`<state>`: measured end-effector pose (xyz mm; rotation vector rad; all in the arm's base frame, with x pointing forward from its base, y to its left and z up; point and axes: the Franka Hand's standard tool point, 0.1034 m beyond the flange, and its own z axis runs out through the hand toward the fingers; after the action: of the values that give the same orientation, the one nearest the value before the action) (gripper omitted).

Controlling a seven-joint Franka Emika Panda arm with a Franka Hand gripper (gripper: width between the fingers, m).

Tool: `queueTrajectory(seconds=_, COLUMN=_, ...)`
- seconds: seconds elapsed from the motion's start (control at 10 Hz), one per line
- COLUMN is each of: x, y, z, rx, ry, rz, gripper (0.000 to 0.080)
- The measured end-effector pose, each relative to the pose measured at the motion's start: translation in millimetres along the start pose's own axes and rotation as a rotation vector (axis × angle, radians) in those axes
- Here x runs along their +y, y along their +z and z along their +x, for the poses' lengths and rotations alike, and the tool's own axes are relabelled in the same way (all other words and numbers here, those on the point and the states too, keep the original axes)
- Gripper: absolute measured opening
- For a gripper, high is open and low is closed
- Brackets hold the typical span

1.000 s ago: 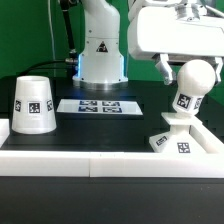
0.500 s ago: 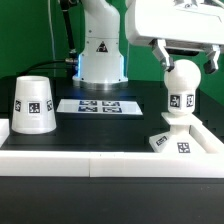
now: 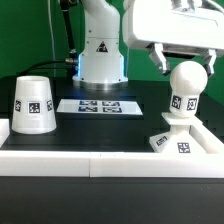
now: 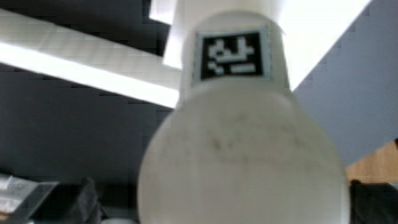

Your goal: Assemble lamp

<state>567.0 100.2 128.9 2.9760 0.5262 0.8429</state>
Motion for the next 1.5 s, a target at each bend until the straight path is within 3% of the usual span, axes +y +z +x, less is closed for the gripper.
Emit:
queueTrajectory(seconds=0.3, x=-5.2, y=5.1, z=-7.5, rx=-0.267, ry=0.006, rz=0.062, gripper=0.0699)
queueTrajectory(seconds=0.7, x=-6.9, y=7.8, z=-4.5, rx=-0.517, ry=0.004, rz=0.114, gripper=0.0699)
queueTrajectory(seconds=1.0, x=0.0, y=10.3, z=7.0, rx=-0.518, ry=0.011, rz=0.113, gripper=0.0699)
queueTrajectory(seconds=1.4, x=3.6, y=11.1, z=7.0, rx=-0.511, ry=0.015, rz=0.111, gripper=0.0688)
queueTrajectory(seconds=1.5, x=3.6, y=11.1, z=7.0, rx=-0.512, ry=0.029, rz=0.108, gripper=0.0576)
